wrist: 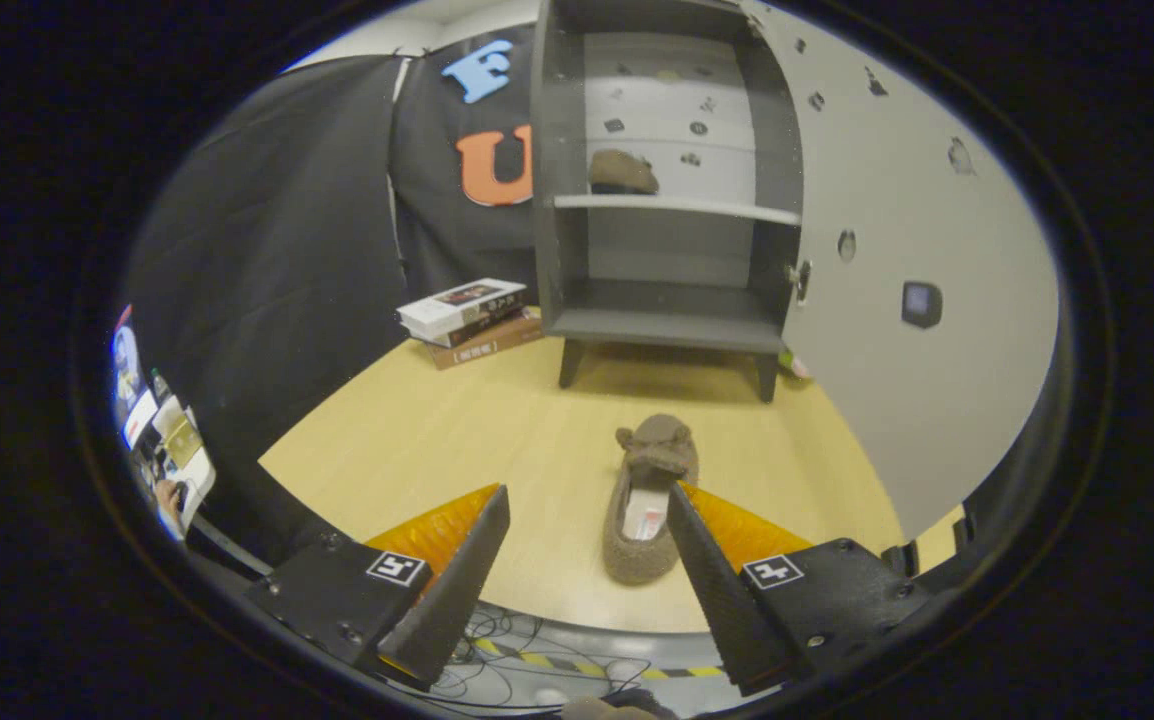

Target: Open the shoe cabinet door, grab the shoes and put them into the shoe cabinet, then close the shoe cabinet door.

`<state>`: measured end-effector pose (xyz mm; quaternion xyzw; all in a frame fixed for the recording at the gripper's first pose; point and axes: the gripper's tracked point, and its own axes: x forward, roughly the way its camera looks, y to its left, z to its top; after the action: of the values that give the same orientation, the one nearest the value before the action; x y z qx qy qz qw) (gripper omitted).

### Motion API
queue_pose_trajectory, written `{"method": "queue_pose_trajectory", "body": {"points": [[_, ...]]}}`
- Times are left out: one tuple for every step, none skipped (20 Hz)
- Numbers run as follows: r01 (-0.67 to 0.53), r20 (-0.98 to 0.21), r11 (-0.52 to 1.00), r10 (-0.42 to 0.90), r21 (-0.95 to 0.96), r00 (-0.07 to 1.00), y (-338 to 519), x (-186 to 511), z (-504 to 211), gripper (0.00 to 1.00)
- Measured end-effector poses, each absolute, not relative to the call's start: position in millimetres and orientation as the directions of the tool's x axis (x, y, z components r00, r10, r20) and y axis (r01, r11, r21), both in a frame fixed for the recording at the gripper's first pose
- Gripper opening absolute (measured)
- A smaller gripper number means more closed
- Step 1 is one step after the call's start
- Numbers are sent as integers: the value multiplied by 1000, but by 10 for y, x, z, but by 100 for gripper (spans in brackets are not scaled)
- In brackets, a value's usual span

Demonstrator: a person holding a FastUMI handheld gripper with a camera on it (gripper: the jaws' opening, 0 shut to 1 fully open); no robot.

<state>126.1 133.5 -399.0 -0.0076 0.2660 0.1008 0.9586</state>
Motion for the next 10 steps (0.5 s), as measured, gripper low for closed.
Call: {"method": "queue_pose_trajectory", "body": {"points": [[-186, -529, 980, 194, 68, 826, 1328, 1358, -4101, 100], [-167, -533, 983, 181, 75, 826, 1290, 1475, -4161, 99], [-158, -543, 984, 180, 88, 820, 1279, 1612, -4252, 99], [-148, -552, 984, 177, 97, 815, 1266, 1737, -4324, 98], [-138, -562, 985, 173, 105, 809, 1260, 1864, -4409, 97], [-132, -573, 985, 174, 115, 801, 1260, 1982, -4477, 97], [-125, -590, 984, 176, 127, 788, 1265, 2082, -4566, 97], [-116, -617, 984, 175, 135, 767, 1286, 2170, -4667, 97], [-107, -638, 983, 178, 149, 749, 1308, 2227, -4755, 97], [-114, -643, 980, 192, 160, 742, 1370, 2318, -4798, 97]]}}
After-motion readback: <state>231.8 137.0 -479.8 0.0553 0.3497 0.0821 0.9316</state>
